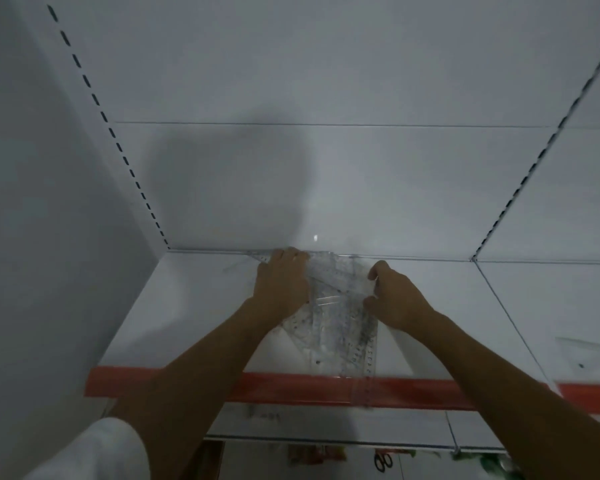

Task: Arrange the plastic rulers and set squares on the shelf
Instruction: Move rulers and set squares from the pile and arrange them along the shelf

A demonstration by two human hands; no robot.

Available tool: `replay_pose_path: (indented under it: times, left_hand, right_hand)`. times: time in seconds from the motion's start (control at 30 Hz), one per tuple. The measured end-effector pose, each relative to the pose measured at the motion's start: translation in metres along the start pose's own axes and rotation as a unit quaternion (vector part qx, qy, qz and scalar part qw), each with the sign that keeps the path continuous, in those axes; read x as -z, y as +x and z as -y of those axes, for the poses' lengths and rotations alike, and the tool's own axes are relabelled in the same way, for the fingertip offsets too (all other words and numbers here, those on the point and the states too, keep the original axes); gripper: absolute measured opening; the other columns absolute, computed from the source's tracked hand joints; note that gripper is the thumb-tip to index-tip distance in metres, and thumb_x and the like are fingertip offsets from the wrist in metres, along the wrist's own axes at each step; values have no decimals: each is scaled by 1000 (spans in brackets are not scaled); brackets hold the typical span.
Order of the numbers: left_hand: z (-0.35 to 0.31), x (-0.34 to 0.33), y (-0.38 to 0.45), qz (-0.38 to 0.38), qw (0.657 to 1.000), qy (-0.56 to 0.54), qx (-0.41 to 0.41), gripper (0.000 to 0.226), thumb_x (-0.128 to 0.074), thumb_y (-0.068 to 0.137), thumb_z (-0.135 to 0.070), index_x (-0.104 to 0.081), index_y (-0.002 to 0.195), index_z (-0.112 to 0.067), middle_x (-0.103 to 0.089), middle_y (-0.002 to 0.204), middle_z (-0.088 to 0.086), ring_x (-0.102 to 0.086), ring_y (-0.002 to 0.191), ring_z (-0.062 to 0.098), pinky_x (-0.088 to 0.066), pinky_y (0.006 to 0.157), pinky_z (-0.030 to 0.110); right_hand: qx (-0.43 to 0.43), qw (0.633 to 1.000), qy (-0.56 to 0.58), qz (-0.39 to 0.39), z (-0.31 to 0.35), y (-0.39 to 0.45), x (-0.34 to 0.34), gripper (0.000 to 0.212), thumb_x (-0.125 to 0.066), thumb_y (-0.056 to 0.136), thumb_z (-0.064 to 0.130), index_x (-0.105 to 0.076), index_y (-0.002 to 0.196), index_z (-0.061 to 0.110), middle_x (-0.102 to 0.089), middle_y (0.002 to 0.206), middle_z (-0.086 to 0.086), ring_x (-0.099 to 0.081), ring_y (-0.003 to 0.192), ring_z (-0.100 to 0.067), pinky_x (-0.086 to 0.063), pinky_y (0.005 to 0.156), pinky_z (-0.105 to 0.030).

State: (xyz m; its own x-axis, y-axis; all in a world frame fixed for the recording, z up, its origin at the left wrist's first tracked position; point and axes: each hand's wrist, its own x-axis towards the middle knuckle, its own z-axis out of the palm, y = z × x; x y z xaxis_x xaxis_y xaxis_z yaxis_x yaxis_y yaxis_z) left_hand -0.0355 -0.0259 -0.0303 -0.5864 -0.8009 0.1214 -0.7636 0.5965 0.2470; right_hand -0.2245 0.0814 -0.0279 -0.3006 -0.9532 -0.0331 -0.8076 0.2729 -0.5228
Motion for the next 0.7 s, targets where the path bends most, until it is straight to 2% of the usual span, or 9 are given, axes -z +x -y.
replay_pose_path:
  times: [0.07, 0.13, 0.23, 0.43, 0.5, 0.6, 0.7]
  left_hand:
    - [8, -6, 7, 29, 1000, -3, -10, 52, -50, 93, -18, -38, 144, -18, -36, 149, 2, -30, 135, 24, -39, 101, 44]
    - [12, -12, 11, 62, 998, -13, -24, 57, -52, 92, -18, -36, 146, -19, -35, 151, 2, -29, 138, 23, -37, 105, 44]
    - [11, -16, 17, 93, 995, -12, -41, 61, -56, 91, -17, -33, 147, -21, -34, 152, 1, -27, 139, 23, -32, 110, 46]
    - [3, -14, 30, 162, 984, -7, -68, 62, -54, 94, -15, -29, 149, -25, -26, 156, 1, -15, 145, 25, -20, 115, 49]
    - [-1, -13, 32, 165, 984, 6, -64, 62, -54, 93, -14, -30, 149, -27, -26, 156, 1, -14, 145, 26, -17, 116, 47]
    - [-7, -10, 35, 136, 986, 63, -75, 58, -62, 87, -13, -44, 139, -30, -39, 145, 1, -28, 138, 25, -27, 111, 44]
    - [-10, -5, 36, 112, 987, 83, -78, 46, -64, 85, -21, -53, 130, -27, -47, 133, 2, -36, 130, 24, -30, 107, 42]
  right_hand:
    - [-11, 1000, -8, -10, -4, -4, 1, 34, -64, 84, 20, -43, 110, 16, -51, 82, 3, -50, 70, -11, -34, 53, -22]
    - [-19, 999, -20, -28, -8, -8, 3, 34, -61, 87, 24, -45, 116, 15, -52, 89, 1, -50, 73, -12, -34, 55, -22]
    - [-25, 997, -37, -59, -18, -15, 7, 36, -56, 91, 32, -49, 120, 13, -55, 107, -6, -50, 85, -15, -38, 67, -25]
    - [-40, 993, -69, -88, -29, -27, 18, 40, -49, 96, 40, -51, 127, 15, -57, 115, -10, -57, 94, -21, -40, 74, -26]
    - [-44, 992, -70, -94, -30, -31, 20, 40, -48, 96, 40, -51, 127, 15, -57, 115, -10, -58, 95, -22, -39, 74, -26]
    - [-45, 992, -69, -92, -32, -35, 21, 39, -47, 97, 40, -50, 127, 16, -57, 117, -9, -57, 96, -21, -40, 75, -28]
    - [-46, 992, -57, -106, -32, -38, 23, 39, -45, 97, 40, -50, 126, 15, -56, 117, -7, -56, 95, -20, -39, 75, -28]
